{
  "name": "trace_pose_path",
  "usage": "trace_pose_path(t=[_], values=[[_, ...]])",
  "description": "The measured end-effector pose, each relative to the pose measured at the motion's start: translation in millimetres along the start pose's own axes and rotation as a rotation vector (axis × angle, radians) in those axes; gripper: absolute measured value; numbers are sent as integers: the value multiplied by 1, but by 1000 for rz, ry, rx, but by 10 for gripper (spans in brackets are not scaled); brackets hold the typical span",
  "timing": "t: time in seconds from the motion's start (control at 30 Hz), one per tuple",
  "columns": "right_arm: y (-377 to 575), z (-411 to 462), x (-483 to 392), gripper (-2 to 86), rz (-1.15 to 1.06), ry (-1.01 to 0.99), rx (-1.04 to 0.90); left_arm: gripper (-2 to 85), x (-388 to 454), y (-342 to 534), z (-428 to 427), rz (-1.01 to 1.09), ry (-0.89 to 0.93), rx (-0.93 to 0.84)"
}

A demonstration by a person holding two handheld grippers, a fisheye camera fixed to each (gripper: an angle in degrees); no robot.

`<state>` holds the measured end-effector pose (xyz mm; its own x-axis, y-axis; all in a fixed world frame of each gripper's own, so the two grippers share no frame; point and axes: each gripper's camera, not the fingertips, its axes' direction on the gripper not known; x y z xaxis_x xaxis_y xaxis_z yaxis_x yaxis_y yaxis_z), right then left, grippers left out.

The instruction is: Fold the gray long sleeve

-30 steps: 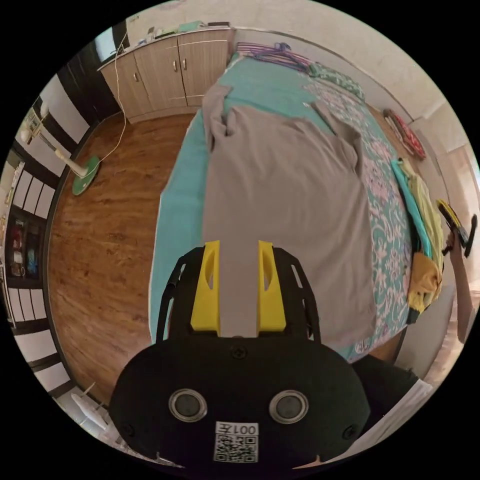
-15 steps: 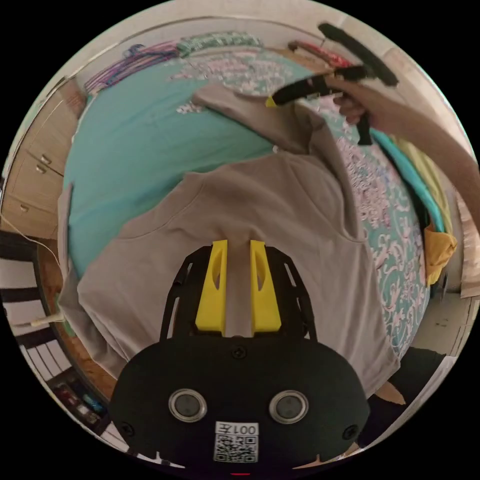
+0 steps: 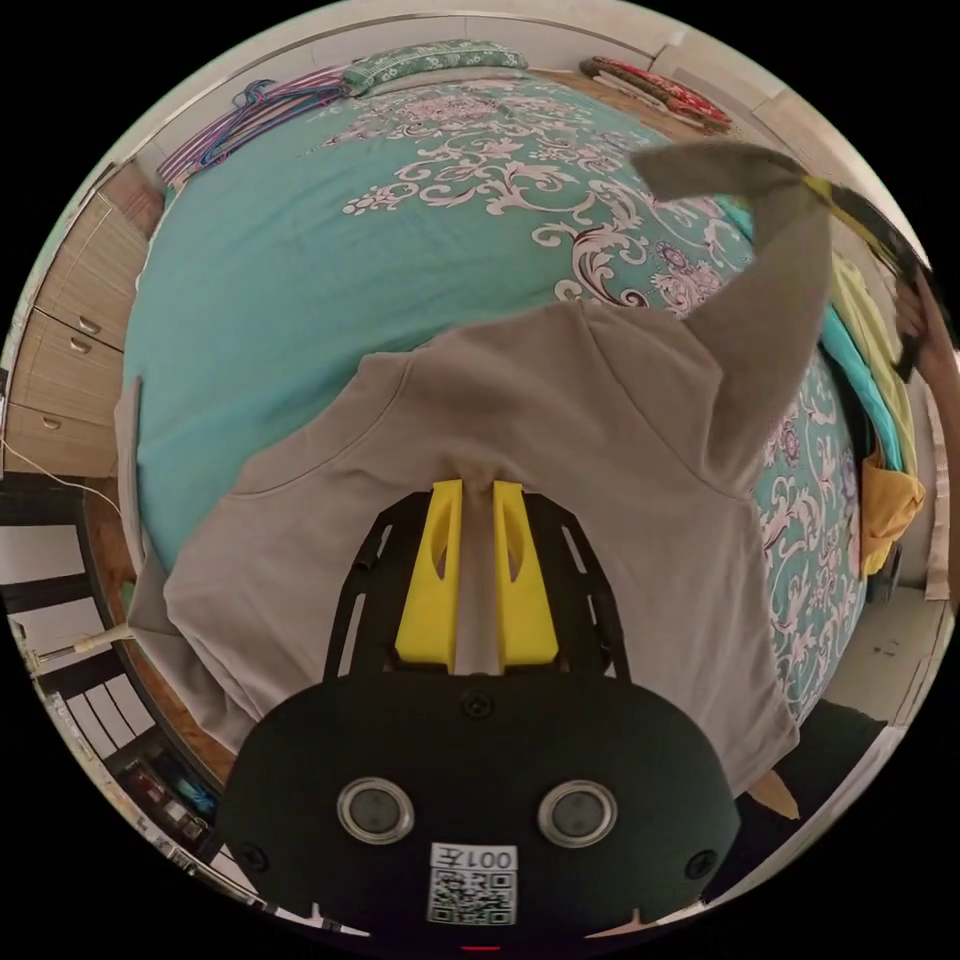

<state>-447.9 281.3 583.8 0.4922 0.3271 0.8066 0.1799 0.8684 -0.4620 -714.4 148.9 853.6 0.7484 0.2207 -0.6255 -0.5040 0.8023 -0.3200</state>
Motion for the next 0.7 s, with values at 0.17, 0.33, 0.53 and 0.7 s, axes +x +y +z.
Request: trace_pose_path(t=[0.17,0.33,0.53,0.7], values=[[59,-94,18,2,117,83,12,18,-2,-5,6,-80,60,15],[72,-89,49,30,213,97,-67,14,14,-17,8,-87,18,-19],[80,-122,93,79,153,173,-177,9,86,-23,-13,30,23,52],[115,-107,106,132,-19,218,-474,52,174,-66,-4,325,23,76]])
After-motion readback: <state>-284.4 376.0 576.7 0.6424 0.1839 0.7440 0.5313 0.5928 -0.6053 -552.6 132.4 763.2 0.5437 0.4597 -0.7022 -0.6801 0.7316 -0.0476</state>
